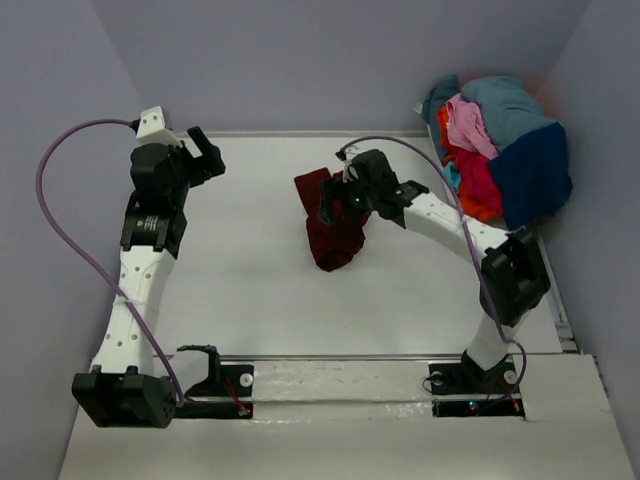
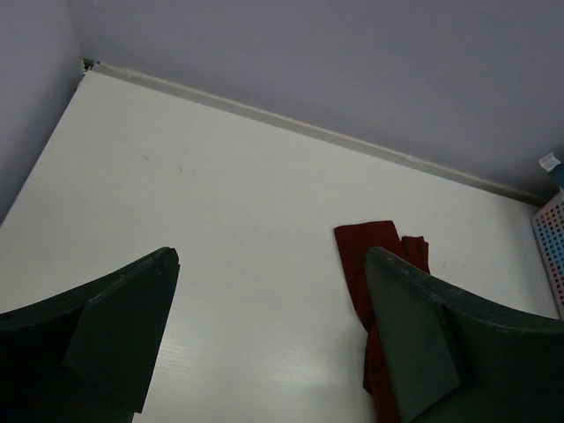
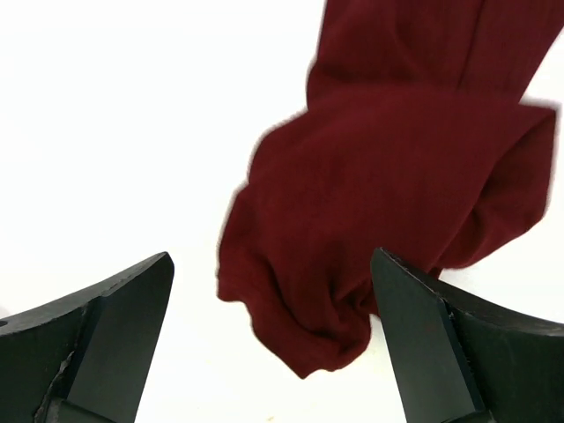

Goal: Fold and stack the t-shirts
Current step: Move the tshirt to the center of the board

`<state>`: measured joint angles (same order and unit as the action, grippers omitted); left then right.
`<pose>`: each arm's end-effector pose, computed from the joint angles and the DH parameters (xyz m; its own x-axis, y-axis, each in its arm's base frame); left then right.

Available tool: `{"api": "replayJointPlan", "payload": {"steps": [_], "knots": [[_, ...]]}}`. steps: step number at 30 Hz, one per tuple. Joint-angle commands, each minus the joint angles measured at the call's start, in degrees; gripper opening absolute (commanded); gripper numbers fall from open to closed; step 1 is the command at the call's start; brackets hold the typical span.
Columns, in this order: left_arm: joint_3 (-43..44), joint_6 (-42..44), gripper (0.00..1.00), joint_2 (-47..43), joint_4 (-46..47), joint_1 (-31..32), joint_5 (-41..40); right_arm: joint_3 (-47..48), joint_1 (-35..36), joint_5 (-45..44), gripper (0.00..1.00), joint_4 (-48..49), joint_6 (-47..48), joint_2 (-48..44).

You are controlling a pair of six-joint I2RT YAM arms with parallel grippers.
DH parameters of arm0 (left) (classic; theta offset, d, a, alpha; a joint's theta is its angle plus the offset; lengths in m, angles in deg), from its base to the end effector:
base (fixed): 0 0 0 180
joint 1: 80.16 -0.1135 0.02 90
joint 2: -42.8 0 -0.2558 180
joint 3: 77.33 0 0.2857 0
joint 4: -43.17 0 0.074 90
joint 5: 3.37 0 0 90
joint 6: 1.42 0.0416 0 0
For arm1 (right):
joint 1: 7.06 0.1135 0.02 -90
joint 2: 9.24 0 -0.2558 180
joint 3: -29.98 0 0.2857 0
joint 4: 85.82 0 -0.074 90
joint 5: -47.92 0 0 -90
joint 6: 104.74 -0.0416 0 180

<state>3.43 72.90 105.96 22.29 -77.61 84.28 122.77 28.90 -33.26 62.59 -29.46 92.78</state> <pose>0.2920 -0.0113 0.4215 -0.0560 -0.2678 -0.9618 -0.0120 0.9635 -0.2676 0.3543 0.2649 0.2426 -0.6831 -0.1853 -0.7065 -0.5176 0.8052 0.2892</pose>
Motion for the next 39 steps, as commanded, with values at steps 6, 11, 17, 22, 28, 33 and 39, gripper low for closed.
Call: {"api": "replayJointPlan", "payload": {"steps": [6, 11, 17, 22, 28, 33, 39], "knots": [[-2.9, 1.4, 0.98, 0.0, 4.2, 0.2, 13.9, 4.9, 0.0, -8.1, 1.00, -6.7, 1.8, -10.6], [-3.9, -0.7, 0.97, 2.2, 5.1, 4.6, 22.3, 1.2, -2.4, -16.1, 1.00, -13.1, -4.0, -15.2], [-2.1, -15.2, 0.93, 14.2, 6.7, 8.5, 18.5, -12.4, -5.6, -4.1, 0.92, -3.1, -9.1, -16.0], [0.8, -21.2, 0.87, 23.1, 13.1, 11.2, 14.1, -9.5, -3.2, -2.1, 0.92, 3.8, -10.2, -8.0], [9.3, -23.2, 0.81, 38.2, 15.8, 13.4, 13.3, -0.8, -2.7, -0.8, 0.84, 5.1, -9.2, 2.9], [14.8, -26.1, 0.79, 47.8, 16.9, 15.2, 9.7, -0.9, -2.7, -2.0, 0.73, 5.7, -8.0, 5.5], [20.8, -27.6, 0.80, 55.8, 14.4, 16.3, 2.9, -2.4, -2.7, -1.3, 0.36, 6.4, -10.1, 4.9]]}}
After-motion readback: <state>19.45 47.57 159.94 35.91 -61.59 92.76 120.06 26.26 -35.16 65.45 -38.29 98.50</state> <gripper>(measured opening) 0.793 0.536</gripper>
